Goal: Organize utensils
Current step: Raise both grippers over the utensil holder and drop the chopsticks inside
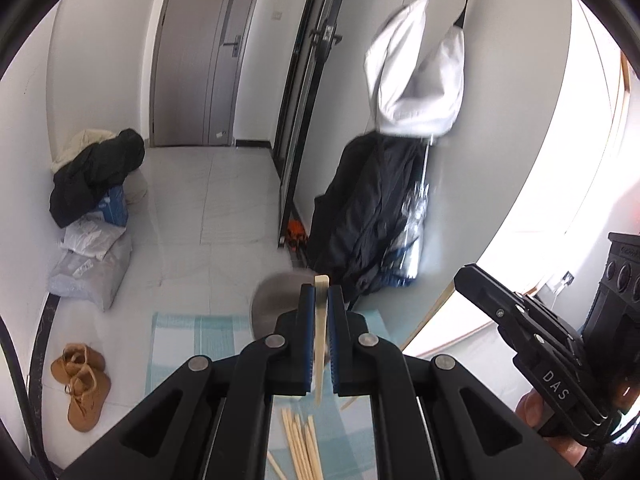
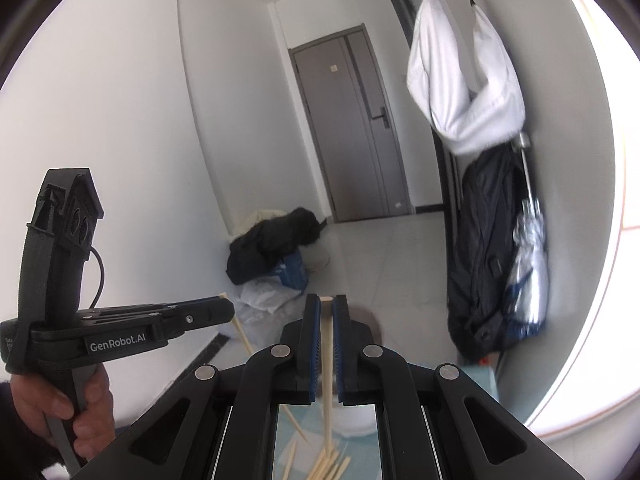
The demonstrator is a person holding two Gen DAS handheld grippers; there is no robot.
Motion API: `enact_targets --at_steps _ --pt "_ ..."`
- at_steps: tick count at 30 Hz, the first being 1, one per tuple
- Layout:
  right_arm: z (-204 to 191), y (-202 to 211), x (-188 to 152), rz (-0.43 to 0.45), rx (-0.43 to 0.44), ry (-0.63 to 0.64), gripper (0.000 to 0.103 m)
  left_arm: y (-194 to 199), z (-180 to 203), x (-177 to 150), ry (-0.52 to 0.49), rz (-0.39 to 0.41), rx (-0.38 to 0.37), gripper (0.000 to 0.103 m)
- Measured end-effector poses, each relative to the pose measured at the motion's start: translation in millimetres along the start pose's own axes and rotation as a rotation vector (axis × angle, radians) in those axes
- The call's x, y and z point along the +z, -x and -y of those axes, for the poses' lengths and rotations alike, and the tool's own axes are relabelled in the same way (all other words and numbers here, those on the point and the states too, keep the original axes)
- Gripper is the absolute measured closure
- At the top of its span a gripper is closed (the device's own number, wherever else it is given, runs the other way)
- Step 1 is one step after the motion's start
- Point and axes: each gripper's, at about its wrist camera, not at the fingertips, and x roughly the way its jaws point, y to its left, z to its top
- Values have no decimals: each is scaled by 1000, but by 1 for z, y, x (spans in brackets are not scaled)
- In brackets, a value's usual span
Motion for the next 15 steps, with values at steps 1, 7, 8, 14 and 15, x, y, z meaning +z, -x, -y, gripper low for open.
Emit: enact_targets --at_steps 1,7,8,14,15 --pt "0 -2 10 11 1 7 97 0 0 9 1 10 -1 101" --pt "1 -28 60 63 -3 74 97 -10 -1 54 -31 63 15 101" --pt "2 -37 66 67 -4 83 97 -14 -2 60 -35 65 21 101" --pt "10 -83 70 46 -6 93 97 -52 -19 70 -45 42 47 101" --pt "13 -92 68 35 -3 90 97 -61 -24 69 -41 31 51 101"
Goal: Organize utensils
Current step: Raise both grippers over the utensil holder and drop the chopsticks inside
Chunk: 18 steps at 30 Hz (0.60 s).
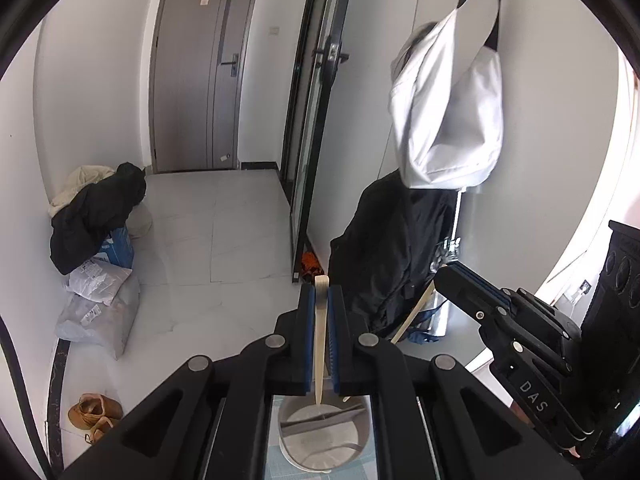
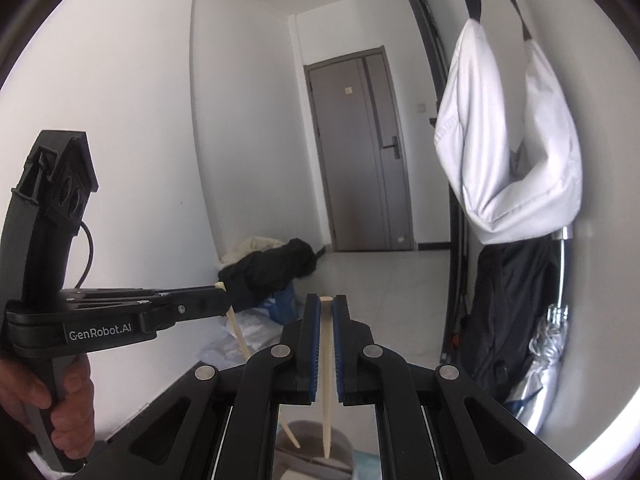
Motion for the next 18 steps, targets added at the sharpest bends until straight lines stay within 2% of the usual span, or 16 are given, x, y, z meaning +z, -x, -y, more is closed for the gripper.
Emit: enact_targets --at_steps 9,12,14,15,16,17,18 --pt "15 -40 -35 -102 24 5 97 -51 -26 -21 54 -127 -38 100" --pt "18 -46 -45 -139 55 -15 95 -60 -30 -20 84 -176 -54 97" --pt "18 -50 -50 -161 86 -33 94 -61 -31 -19 88 -187 -51 87" --pt "18 -50 -51 -171 101 -41 94 -58 -32 -19 87 -175 -46 73" --pt "19 -52 -49 -177 106 -47 94 -55 -32 -19 88 -163 -33 53" --pt "20 -50 -49 -179 101 -54 92 -48 -34 -20 94 -144 -14 45" --pt "21 -48 -49 -176 99 -61 86 -45 -35 -20 101 -128 -5 38"
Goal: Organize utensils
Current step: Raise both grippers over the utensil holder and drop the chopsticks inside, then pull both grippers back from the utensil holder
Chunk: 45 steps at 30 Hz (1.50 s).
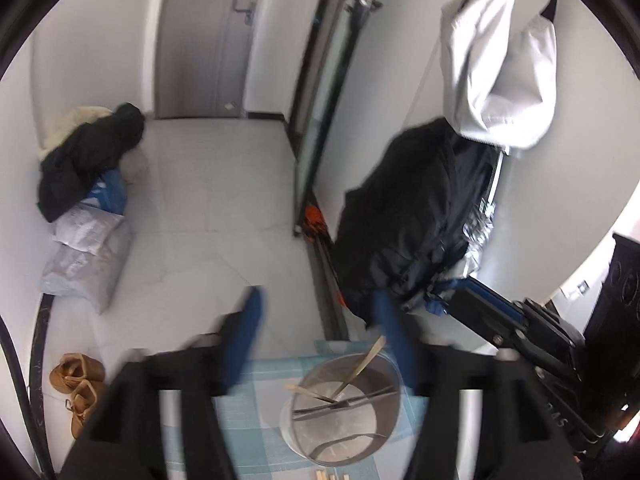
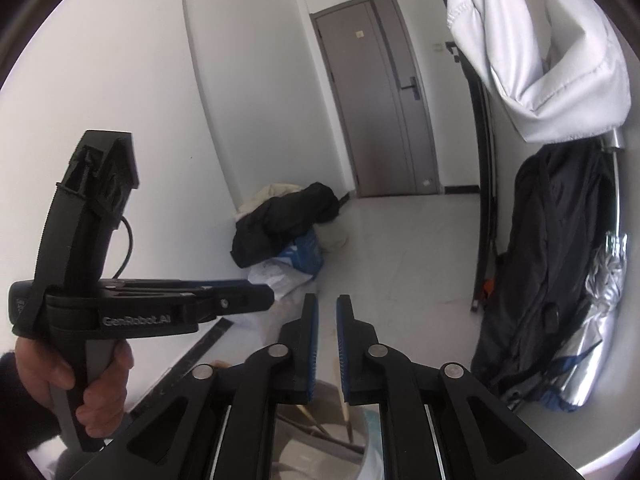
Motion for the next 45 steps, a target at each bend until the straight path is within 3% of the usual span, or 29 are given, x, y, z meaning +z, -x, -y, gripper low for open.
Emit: enact_targets --at_steps 6,10,13,18,24,36,45 --pt "-1 32 -11 48 -32 -53 62 30 -5 -9 15 67 65 36" --pt "-6 52 -20 66 -70 -60 55 44 -3 -21 18 96 110 28" --pt "-11 67 -27 85 -101 -77 41 55 3 -33 17 121 150 24" --pt "-24 92 -40 113 -128 -92 31 78 12 -53 18 169 178 19" --pt "-44 114 -51 126 -162 -85 26 98 22 -75 9 212 203 10" --pt "-68 141 -100 94 -193 -82 24 114 18 -125 32 254 263 10" --pt "-67 132 -145 -1 -218 -106 24 92 1 -168 72 194 257 10"
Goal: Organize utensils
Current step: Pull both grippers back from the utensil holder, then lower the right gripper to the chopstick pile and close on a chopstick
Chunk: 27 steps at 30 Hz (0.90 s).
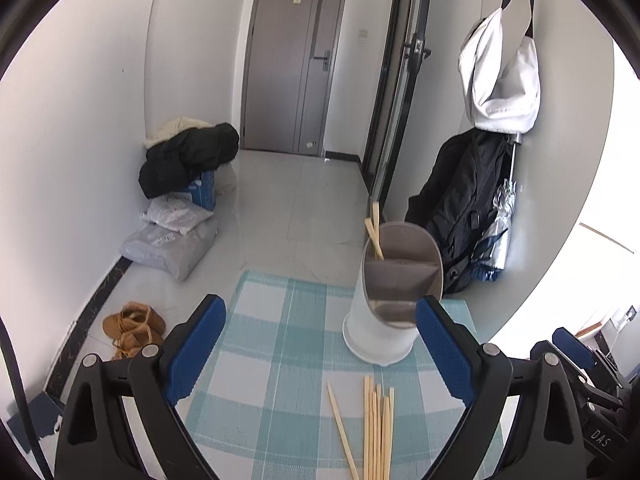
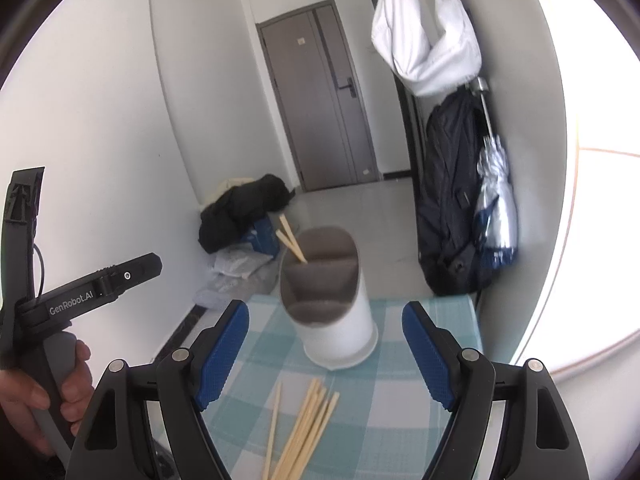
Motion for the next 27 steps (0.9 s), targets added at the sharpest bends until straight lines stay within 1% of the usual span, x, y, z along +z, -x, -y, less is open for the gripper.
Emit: enact_targets --at_steps 5,9,11,12,14,17,19,21,23,25,27 --pt "1 -15 -19 -70 -23 6 24 -13 -9 -19 15 -27 20 10" --pt "5 -35 -35 -160 -52 5 24 -29 -20 -36 39 -70 30 10" --pt "8 -45 -41 -203 -58 -3 24 -34 -24 -42 30 -84 57 10" --pt "10 -51 -44 -226 -65 -6 24 -38 -27 -44 40 -103 78 10" --pt "12 -61 -49 -259 -71 -3 24 -40 -29 -42 65 -117 59 10" --pt "15 -75 -55 -304 -82 6 25 -42 -28 -38 42 -106 67 10" --pt "17 -90 -59 -350 -87 6 27 -43 -29 -38 26 -103 68 10" --pt "20 -104 -63 -393 -97 5 34 -45 -32 -38 34 -115 51 10" --pt "21 -116 -67 -431 -104 4 38 -47 -34 -39 30 -124 43 10" --pt "21 -130 -71 -478 -118 3 42 -51 -36 -39 15 -130 47 10" --pt "21 -144 -77 -521 -122 3 49 -53 -40 -39 9 -135 57 10"
